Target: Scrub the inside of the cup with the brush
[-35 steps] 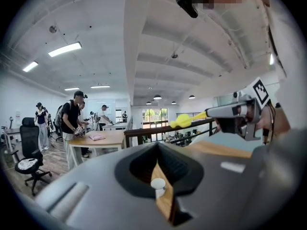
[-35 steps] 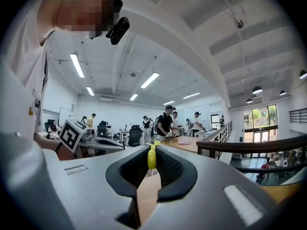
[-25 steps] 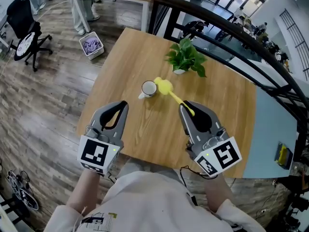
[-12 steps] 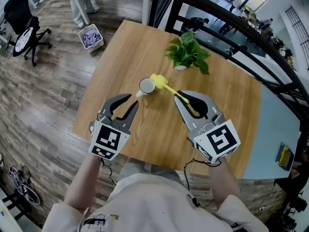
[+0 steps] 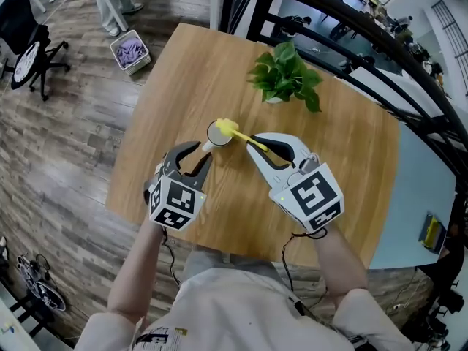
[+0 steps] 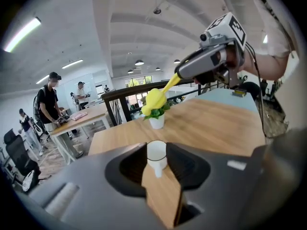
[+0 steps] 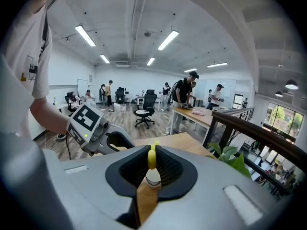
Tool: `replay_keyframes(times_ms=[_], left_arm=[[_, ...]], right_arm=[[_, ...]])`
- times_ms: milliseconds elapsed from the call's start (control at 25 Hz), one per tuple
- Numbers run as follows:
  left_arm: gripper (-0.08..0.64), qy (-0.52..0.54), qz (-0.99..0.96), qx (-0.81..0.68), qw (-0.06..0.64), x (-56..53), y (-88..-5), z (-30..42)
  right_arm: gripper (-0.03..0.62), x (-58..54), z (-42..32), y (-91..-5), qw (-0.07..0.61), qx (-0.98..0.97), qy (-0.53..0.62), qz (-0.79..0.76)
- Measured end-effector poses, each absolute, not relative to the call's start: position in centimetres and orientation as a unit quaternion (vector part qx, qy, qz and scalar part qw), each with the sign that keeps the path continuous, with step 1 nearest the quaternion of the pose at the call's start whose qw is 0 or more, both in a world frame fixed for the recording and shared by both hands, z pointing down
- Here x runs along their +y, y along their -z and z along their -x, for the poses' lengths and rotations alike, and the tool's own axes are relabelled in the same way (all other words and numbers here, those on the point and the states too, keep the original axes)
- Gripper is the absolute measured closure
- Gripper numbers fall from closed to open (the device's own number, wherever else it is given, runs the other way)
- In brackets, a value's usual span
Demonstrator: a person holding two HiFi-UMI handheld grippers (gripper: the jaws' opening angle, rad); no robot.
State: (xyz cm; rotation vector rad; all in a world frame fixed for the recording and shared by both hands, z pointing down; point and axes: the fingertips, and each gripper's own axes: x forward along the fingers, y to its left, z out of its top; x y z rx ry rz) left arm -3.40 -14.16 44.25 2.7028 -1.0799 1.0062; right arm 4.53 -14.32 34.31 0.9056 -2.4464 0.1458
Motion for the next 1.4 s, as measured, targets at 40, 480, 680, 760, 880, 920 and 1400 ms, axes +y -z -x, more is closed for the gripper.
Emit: replay_keyframes(times_ms=[40, 480, 680, 760, 880, 920, 1400], left_arm=[[0.437, -0.329, -0.877, -0.35, 0.036, -14.4, -45.0, 3.5], [0.433, -0.391, -0.864, -0.312, 0.061, -16.1, -54.1, 3.5], [0.433, -0.4, -0.861, -0.306, 0.074, -17.3, -57.8, 2.9], [0.433, -0.405, -0.86, -0.301, 0.069, -17.5, -58.8, 2.7], [0.439, -0.422, -0.859, -0.289, 0.04, -17.8, -59.7, 2.3], [0.442, -0.423, -0.859, -0.286, 0.035, -17.8, -59.8, 2.1], [0.489, -0.392, -0.872, -0.291, 0.046, -18.7, -60.4, 2.2]], right_arm=[[0.559, -14.6, -4.4, -35.0, 0.267, -0.904, -0.059, -0.33], [0.558, -16.7, -3.7, -42.4, 0.316, -0.898, -0.11, -0.285], [0.558, -18.1, -4.2, -46.3, 0.337, -0.894, -0.118, -0.272], [0.558, -18.3, -4.2, -47.7, 0.351, -0.89, -0.12, -0.264], [0.558, -18.7, -4.2, -49.3, 0.375, -0.885, -0.12, -0.249], [0.558, -18.8, -4.2, -49.8, 0.383, -0.883, -0.12, -0.244], [0.558, -18.9, -2.2, -54.2, 0.464, -0.863, -0.111, -0.165]])
